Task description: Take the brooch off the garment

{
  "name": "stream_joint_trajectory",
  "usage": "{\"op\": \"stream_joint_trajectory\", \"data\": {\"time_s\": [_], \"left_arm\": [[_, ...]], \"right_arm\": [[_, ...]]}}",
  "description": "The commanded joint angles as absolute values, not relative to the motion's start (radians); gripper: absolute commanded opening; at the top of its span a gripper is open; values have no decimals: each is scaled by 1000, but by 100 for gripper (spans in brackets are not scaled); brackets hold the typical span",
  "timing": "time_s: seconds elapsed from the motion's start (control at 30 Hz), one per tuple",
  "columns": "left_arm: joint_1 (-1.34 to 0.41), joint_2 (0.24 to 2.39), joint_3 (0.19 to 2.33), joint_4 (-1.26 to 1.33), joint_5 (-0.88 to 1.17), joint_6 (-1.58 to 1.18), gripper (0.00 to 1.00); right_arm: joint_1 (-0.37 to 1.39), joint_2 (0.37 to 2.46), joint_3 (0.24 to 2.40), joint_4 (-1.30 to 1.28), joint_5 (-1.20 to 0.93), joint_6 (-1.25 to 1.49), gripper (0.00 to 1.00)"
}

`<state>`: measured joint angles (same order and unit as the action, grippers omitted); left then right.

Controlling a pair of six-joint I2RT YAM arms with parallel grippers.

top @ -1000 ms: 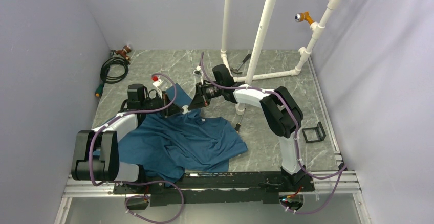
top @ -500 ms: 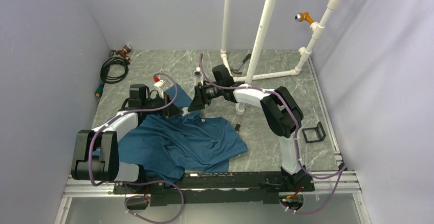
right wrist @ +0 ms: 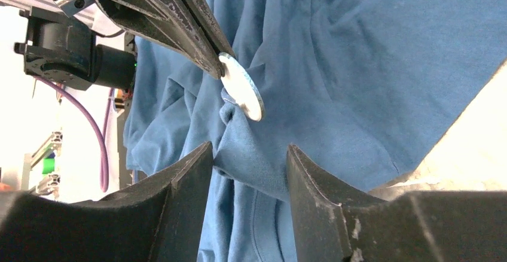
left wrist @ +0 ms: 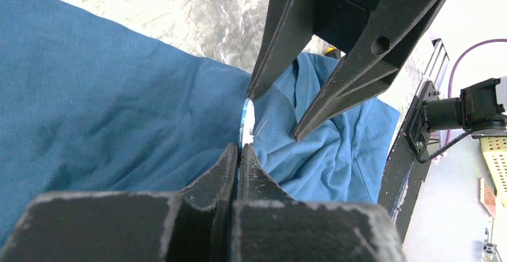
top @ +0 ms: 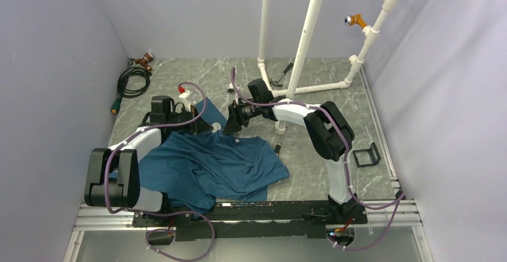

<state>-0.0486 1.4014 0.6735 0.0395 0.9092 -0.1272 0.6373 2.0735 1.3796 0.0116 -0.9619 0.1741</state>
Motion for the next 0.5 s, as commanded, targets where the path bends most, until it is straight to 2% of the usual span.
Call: {"op": "stream_joint_trajectory", "data": {"time_s": [0.0, 0.33, 0.47], "left_arm": [[-43, 1410, 718, 56, 906, -139, 0], [-60, 1408, 726, 2, 851, -48, 0], [-81, 1410, 730, -44, 822, -13, 0]], "right_arm": [[647, 2064, 1400, 3, -944, 134, 48], [649, 2065, 1431, -47, -974, 93, 1], [647, 2052, 1435, -27, -987, 106, 0]]}}
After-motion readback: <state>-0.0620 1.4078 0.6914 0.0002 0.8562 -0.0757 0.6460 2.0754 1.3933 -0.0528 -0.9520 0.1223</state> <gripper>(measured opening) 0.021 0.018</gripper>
